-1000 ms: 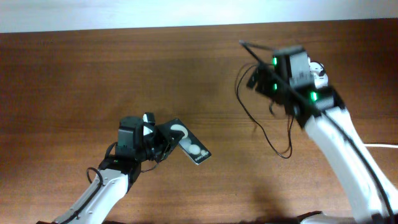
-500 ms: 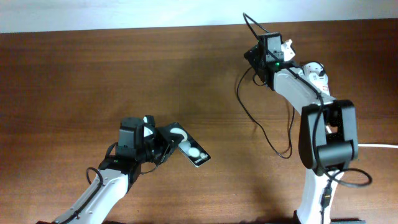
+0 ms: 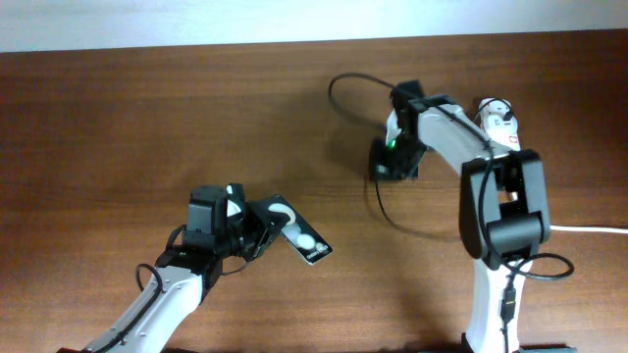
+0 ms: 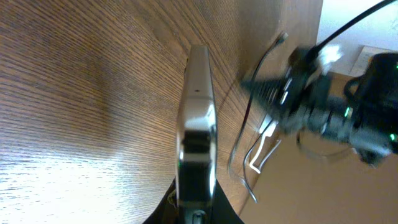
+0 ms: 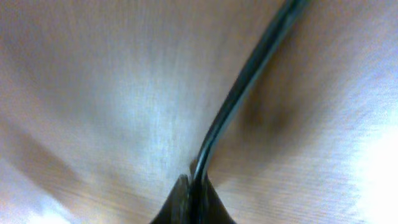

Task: Plug charger to phone and switch on socket
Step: 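Reach the right gripper to the power strip and grasp the black cable, then bring the cable's USB-C plug up under the phone's bottom port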

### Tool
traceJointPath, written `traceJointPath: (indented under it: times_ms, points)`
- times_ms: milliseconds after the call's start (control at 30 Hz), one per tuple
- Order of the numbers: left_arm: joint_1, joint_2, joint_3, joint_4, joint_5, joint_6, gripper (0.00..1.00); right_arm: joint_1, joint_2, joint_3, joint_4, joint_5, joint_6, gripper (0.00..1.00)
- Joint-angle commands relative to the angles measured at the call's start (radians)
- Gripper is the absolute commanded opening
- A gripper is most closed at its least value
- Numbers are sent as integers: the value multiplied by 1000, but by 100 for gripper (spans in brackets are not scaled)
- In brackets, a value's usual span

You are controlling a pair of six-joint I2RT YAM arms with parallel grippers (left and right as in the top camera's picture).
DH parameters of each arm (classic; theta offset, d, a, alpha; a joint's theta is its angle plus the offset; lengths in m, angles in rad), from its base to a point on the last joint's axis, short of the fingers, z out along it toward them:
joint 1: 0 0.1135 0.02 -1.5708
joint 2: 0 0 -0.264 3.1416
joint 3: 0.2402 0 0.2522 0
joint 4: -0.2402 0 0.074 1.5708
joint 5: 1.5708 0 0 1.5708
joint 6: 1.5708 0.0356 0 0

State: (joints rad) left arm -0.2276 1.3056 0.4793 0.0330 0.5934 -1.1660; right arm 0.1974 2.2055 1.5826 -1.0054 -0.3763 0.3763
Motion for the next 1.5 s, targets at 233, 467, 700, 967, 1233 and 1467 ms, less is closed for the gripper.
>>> traceJointPath:
  times_ms: [233,467,700,967,1233,1467]
  points:
    - [4,-2,8,6,13,19,0,156,45,-52,-22,629,248,91]
    - [4,-2,8,-27,12,20,0,37,45,-53,45,479,407,71]
    - [4,-2,8,-28,34,19,0,38,45,-110,125,444,407,18]
    - [4,-2,8,-99,122,-2,0,36,-256,-109,53,154,134,4]
    - [4,270,31,615,464,-103,0,40,-772,-109,-313,-16,-110,4]
    - [4,491,298,848,668,-189,0,376,-1047,-426,-167,-6,43,4]
